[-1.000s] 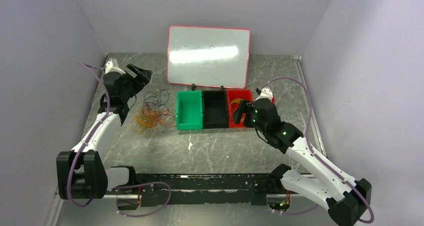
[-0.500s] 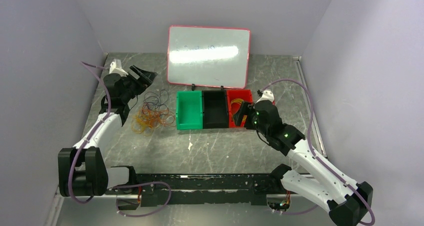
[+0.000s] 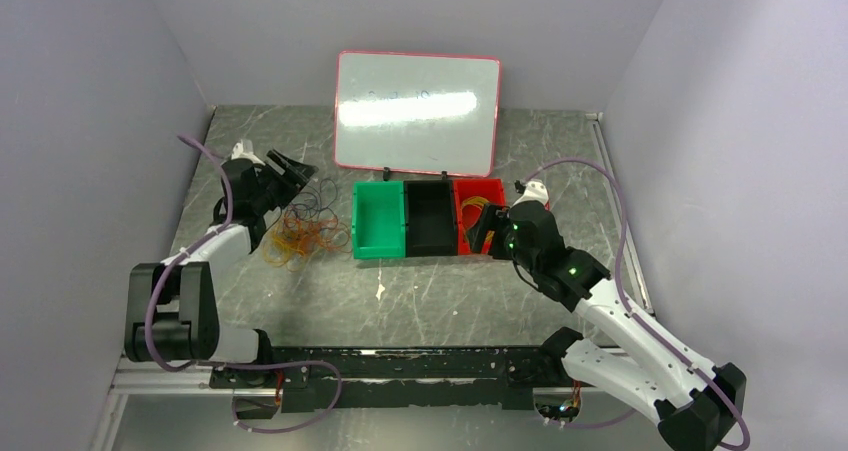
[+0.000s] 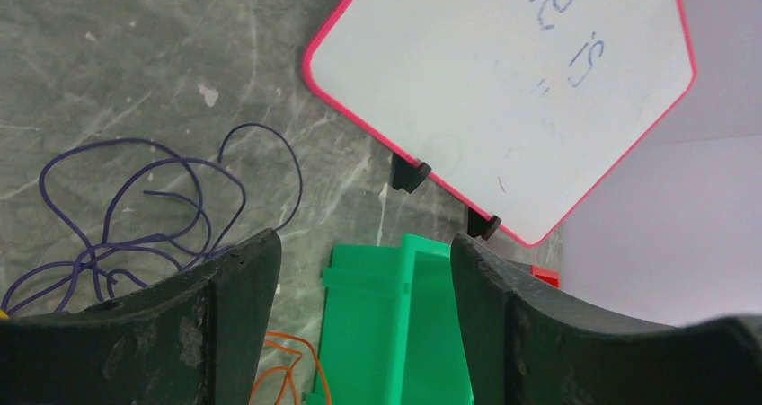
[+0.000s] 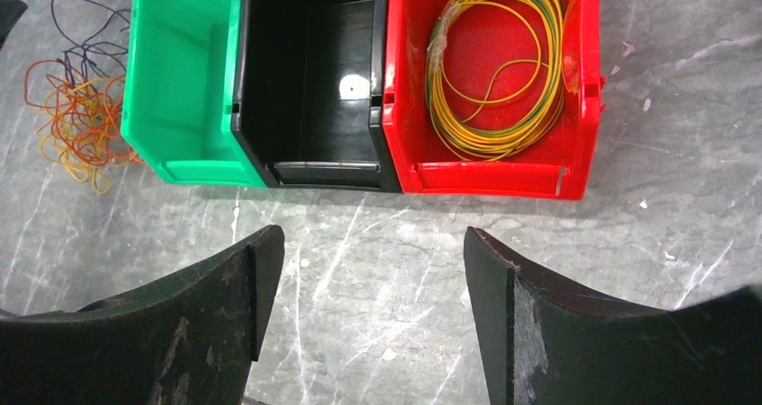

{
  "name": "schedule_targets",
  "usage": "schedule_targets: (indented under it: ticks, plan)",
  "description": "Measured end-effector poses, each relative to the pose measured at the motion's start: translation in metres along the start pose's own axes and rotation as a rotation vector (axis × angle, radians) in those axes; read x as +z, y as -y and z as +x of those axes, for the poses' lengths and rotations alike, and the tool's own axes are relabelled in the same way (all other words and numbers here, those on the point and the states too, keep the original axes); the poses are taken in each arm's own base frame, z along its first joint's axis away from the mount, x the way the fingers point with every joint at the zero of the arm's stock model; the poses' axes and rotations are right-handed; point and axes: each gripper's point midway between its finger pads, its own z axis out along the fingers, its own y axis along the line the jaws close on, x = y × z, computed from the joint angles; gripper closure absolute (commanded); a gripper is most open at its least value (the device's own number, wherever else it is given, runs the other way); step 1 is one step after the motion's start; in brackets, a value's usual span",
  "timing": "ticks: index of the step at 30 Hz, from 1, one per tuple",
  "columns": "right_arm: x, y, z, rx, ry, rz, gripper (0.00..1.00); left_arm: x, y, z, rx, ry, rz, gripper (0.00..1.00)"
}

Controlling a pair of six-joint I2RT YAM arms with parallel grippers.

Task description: Untangle the cables

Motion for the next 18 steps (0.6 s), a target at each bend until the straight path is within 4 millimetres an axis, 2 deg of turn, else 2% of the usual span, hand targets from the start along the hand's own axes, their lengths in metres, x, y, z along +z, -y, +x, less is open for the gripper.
schedule_targets:
  ticks: [4, 18]
  plan:
    - [0.0, 0.002, 0.004, -0.003, -0.01, 0.007, 0.23, 0.006, -0.012, 0.006, -0.019, -0.021, -0.037, 0.29]
    - [0.001, 0.005, 0.007, -0.007, -0.022, 0.016, 0.23, 0.039, -0.051, 0.009, -0.072, -0.024, -0.208, 0.25]
